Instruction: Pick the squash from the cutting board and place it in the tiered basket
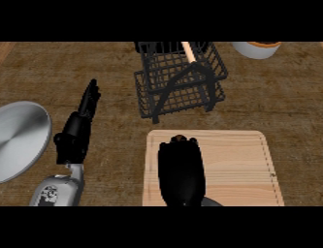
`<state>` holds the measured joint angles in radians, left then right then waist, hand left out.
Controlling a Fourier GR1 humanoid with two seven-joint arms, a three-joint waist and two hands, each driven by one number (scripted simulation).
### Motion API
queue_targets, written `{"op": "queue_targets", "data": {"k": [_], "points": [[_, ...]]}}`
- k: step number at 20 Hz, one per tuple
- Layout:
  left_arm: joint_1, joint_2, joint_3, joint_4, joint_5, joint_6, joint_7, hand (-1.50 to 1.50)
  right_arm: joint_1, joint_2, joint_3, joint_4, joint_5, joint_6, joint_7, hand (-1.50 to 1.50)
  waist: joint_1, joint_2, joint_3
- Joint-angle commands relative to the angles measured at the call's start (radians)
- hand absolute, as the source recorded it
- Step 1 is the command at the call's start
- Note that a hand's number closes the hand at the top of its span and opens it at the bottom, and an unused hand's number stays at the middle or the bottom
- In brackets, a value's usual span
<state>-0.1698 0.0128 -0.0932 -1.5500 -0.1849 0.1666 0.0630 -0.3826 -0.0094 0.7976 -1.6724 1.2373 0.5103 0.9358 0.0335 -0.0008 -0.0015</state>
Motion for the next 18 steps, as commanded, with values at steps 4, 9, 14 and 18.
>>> {"op": "queue_targets", "data": {"k": [4,9,14,18], "points": [[0.055,0.006,-0.008,-0.004,-0.001,-0.006,-0.035,0.0,-0.255,0.009,-0.019,-0.153,-0.113,0.088,0.317,1.5,-0.002,-0.007,-0.002],[0.018,0.015,0.025,0.023,0.009,-0.003,-0.025,0.0,-0.396,0.008,-0.148,-0.227,-0.23,0.181,0.358,1.5,-0.022,-0.009,-0.002],[-0.015,0.012,0.028,0.03,0.002,0.004,-0.008,0.0,-0.548,0.008,-0.278,-0.174,-0.308,0.192,0.387,1.5,-0.026,-0.01,-0.002],[0.003,0.013,0.033,0.024,0.022,-0.009,-0.025,0.0,-0.62,0.008,-0.332,-0.116,-0.434,0.052,0.442,1.5,-0.002,-0.008,-0.003]]}}
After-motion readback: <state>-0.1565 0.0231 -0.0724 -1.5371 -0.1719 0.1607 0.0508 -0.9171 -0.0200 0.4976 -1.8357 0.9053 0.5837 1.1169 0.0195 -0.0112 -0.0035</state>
